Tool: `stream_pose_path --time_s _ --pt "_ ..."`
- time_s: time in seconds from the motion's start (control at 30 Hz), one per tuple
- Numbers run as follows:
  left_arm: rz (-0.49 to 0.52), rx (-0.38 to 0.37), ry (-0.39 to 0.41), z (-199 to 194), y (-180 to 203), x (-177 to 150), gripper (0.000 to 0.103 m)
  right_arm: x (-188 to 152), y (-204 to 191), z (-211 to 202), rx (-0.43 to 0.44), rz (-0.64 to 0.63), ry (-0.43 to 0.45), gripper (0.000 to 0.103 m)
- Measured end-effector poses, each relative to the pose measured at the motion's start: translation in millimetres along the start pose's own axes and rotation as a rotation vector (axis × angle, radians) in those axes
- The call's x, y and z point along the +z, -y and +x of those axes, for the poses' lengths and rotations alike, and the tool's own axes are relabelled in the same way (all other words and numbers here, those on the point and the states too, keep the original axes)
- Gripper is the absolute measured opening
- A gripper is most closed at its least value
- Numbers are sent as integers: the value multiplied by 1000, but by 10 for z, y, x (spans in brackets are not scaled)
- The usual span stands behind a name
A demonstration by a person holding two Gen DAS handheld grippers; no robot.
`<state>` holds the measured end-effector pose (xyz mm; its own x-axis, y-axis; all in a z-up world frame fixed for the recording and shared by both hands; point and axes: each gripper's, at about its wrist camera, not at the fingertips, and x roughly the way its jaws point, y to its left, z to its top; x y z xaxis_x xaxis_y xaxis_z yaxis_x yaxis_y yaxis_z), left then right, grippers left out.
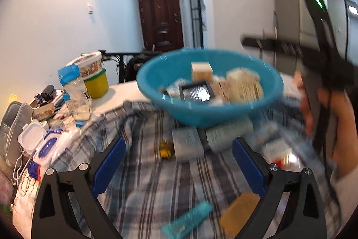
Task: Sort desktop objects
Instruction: 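Grasp the teal tube with the left gripper while the right gripper moves over the table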
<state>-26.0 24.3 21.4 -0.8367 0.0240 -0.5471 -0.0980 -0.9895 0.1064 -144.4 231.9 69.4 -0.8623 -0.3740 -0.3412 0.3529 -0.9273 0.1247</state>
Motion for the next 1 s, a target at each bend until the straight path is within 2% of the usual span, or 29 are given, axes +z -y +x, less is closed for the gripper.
stream_pose_path --time_s 0.07,0.13,0.2,0.23,0.27,0.3,0.33,0.37,0.53,0.73,1.0 --pt "33 18 -31 -34 45 -174 98 -4 -6 8 -2 -4 -4 103" --pt "58 5 -64 -65 53 -368 97 -8 -3 9 -3 -4 -7 103" --pt "79 4 -97 -66 33 -525 93 -7 1 8 0 -2 -8 103" --pt "77 -3 -110 -48 8 -565 86 -4 -2 4 2 -2 -7 103" --pt "66 -22 -133 -11 -30 -599 70 -4 -4 1 3 -2 -6 103" --pt "47 -58 -171 52 -79 -618 58 -6 -10 -3 3 -4 -6 103" --pt "29 -83 -193 97 -110 -624 37 -7 -16 -7 2 -7 -5 103" --pt "21 -97 -209 141 -127 -623 33 -4 -22 -6 2 -9 -5 103" --pt "44 -119 -213 160 -91 -615 33 -4 -12 -7 -3 -10 -6 103" --pt "69 -188 -244 175 -41 -633 33 3 15 -13 4 8 -6 103" --pt "114 -172 -292 293 21 -647 33 5 -28 -21 4 -6 -5 103"
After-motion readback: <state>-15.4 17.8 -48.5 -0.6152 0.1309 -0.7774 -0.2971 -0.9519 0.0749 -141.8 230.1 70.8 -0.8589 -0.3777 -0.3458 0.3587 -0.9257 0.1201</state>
